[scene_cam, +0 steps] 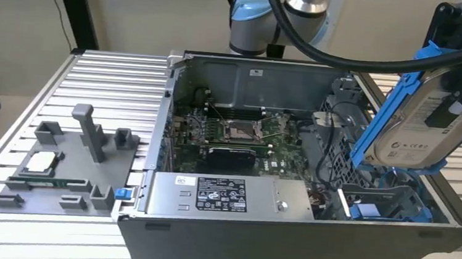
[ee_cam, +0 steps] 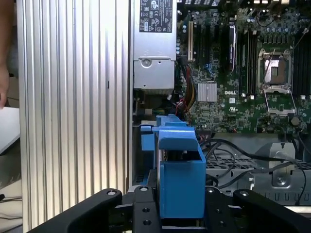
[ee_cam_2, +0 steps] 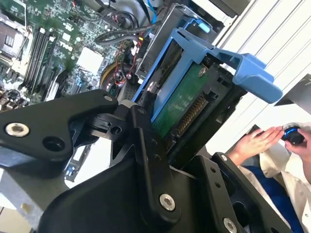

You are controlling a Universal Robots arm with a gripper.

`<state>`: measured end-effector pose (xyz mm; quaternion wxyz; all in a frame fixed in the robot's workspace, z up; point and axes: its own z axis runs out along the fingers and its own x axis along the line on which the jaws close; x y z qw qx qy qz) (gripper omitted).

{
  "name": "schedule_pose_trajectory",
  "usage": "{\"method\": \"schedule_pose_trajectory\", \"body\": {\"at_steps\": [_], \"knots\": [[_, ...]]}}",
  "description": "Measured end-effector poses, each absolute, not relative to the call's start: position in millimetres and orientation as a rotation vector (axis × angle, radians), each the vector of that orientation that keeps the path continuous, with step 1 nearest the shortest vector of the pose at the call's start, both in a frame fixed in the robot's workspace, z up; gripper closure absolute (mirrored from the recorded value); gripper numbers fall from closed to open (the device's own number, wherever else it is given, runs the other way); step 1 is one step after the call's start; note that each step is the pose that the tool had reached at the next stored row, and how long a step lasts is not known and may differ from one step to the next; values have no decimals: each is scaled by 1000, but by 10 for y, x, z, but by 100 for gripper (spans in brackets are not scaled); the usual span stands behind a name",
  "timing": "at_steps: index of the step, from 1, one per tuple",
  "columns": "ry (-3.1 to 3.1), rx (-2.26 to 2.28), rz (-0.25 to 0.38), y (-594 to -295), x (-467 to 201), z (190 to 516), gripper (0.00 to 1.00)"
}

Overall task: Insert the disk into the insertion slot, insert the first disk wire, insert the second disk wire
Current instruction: 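Insert the disk into the insertion slot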

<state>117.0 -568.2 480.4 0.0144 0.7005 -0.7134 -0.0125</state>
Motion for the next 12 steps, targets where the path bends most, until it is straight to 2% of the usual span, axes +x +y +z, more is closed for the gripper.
{"method": "schedule_pose_trajectory", "body": {"at_steps": [12], "knots": [[-2221,2181,-39,-5682,1170,4754,100]]}}
